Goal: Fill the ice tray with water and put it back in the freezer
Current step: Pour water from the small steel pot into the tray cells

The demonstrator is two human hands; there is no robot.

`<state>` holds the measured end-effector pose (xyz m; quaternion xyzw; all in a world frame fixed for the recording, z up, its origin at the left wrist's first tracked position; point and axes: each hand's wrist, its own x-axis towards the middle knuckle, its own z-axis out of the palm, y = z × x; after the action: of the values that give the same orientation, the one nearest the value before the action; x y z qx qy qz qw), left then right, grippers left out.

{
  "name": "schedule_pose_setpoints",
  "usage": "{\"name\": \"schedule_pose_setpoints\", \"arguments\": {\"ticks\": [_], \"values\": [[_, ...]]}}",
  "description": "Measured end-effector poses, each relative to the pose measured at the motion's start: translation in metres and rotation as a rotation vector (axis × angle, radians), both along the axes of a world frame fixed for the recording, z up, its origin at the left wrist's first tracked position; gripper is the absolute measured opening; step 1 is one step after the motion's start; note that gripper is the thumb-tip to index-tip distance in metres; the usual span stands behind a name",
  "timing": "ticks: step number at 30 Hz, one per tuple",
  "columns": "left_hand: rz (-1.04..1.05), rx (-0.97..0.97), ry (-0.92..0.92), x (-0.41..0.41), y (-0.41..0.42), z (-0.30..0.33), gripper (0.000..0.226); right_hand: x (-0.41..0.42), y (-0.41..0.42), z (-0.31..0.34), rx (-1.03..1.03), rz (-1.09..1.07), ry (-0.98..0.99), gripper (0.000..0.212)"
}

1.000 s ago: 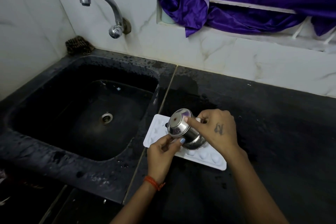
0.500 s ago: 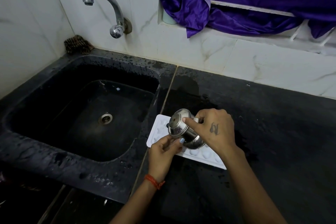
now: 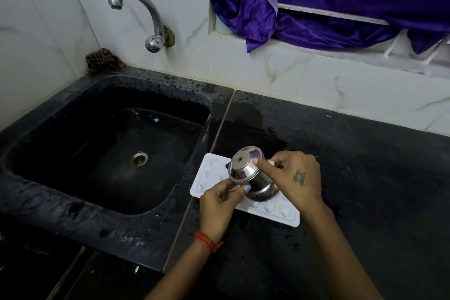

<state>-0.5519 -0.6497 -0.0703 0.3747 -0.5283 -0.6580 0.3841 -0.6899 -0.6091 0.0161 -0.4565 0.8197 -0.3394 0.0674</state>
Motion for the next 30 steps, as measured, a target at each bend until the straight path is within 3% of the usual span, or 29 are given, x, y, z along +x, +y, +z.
{"name": "schedule_pose_setpoints", "arguments": {"ticks": [7, 20, 24, 30], "values": [[-0.036, 0.076, 0.064, -0.008, 0.009, -0.005, 0.036, -0.003, 0.003, 0.006, 0.097, 0.031, 0.167, 0.045], [-0.024, 0.188, 0.129, -0.015, 0.012, -0.007, 0.021, -0.003, 0.003, 0.011, 0.153, 0.089, 0.251, 0.044], [-0.018, 0.171, 0.115, -0.017, 0.012, -0.008, 0.040, -0.006, 0.003, 0.008, 0.131, 0.079, 0.235, 0.048], [0.026, 0.010, 0.032, -0.018, 0.015, -0.007, 0.030, -0.019, 0.011, -0.001, 0.005, 0.027, 0.038, 0.045]]}}
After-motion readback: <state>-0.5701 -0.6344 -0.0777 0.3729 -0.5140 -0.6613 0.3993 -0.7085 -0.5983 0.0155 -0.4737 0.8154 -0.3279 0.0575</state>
